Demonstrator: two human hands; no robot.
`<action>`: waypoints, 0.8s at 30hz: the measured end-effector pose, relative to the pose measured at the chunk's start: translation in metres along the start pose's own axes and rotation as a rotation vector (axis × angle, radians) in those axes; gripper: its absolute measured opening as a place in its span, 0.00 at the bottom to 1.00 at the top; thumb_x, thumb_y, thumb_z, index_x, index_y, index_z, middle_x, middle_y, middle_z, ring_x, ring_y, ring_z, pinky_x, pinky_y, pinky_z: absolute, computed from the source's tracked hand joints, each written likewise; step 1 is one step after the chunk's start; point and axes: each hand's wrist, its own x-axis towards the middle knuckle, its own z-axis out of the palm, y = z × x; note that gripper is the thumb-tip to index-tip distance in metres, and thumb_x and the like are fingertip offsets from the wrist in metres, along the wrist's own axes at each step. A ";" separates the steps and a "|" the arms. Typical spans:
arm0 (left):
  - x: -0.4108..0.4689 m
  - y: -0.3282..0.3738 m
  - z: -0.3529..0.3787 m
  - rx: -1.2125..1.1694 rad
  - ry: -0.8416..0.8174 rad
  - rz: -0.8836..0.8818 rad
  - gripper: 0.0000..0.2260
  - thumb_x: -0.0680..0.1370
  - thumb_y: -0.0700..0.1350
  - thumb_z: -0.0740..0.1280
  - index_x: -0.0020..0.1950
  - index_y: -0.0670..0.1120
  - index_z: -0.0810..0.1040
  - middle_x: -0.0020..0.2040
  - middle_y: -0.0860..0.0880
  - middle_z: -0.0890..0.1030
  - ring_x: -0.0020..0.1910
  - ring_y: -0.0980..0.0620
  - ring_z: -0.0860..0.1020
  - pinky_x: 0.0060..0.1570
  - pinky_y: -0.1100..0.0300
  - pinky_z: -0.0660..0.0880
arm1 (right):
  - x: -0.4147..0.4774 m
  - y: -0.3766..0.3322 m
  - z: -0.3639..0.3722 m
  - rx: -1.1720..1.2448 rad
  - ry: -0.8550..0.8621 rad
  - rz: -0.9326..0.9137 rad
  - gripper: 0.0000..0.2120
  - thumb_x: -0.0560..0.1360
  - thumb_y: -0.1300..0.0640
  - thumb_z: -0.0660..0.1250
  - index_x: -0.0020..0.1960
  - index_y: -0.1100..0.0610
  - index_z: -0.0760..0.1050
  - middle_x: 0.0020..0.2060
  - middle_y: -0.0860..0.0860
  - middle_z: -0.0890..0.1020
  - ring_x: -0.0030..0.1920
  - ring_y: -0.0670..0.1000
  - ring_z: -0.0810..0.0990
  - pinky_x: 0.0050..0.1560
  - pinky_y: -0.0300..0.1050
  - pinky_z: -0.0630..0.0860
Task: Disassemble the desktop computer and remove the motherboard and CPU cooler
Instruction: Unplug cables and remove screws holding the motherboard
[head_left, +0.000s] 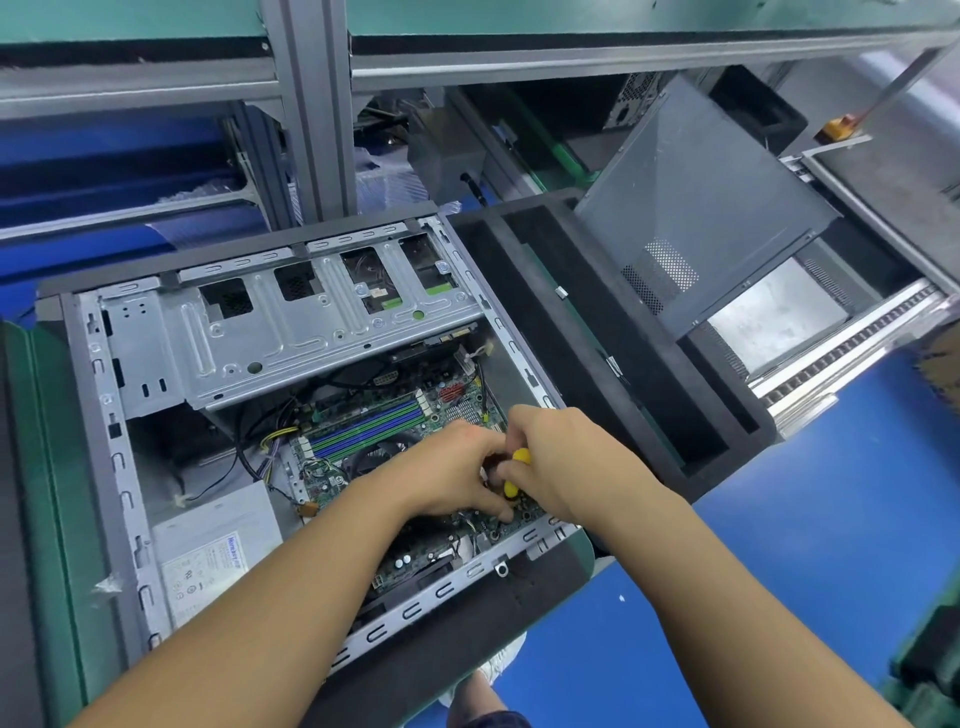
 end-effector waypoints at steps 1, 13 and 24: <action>0.000 -0.002 0.000 0.007 -0.002 -0.002 0.15 0.68 0.51 0.80 0.51 0.52 0.81 0.45 0.57 0.83 0.42 0.62 0.78 0.43 0.60 0.75 | 0.000 0.001 -0.002 -0.003 -0.019 -0.021 0.05 0.77 0.55 0.67 0.50 0.52 0.71 0.45 0.50 0.73 0.41 0.53 0.73 0.32 0.44 0.65; 0.000 0.002 0.003 -0.014 0.017 0.070 0.15 0.66 0.50 0.81 0.47 0.51 0.79 0.41 0.54 0.82 0.40 0.58 0.79 0.44 0.54 0.77 | -0.001 0.005 0.001 -0.041 0.066 0.032 0.12 0.78 0.47 0.65 0.45 0.54 0.67 0.37 0.50 0.73 0.33 0.51 0.71 0.26 0.43 0.61; -0.001 0.004 0.003 -0.049 0.047 0.042 0.16 0.66 0.50 0.81 0.50 0.51 0.79 0.41 0.54 0.83 0.42 0.57 0.80 0.45 0.55 0.76 | -0.001 0.000 0.000 -0.012 0.034 0.102 0.16 0.76 0.41 0.65 0.49 0.53 0.67 0.37 0.48 0.69 0.33 0.48 0.69 0.28 0.43 0.62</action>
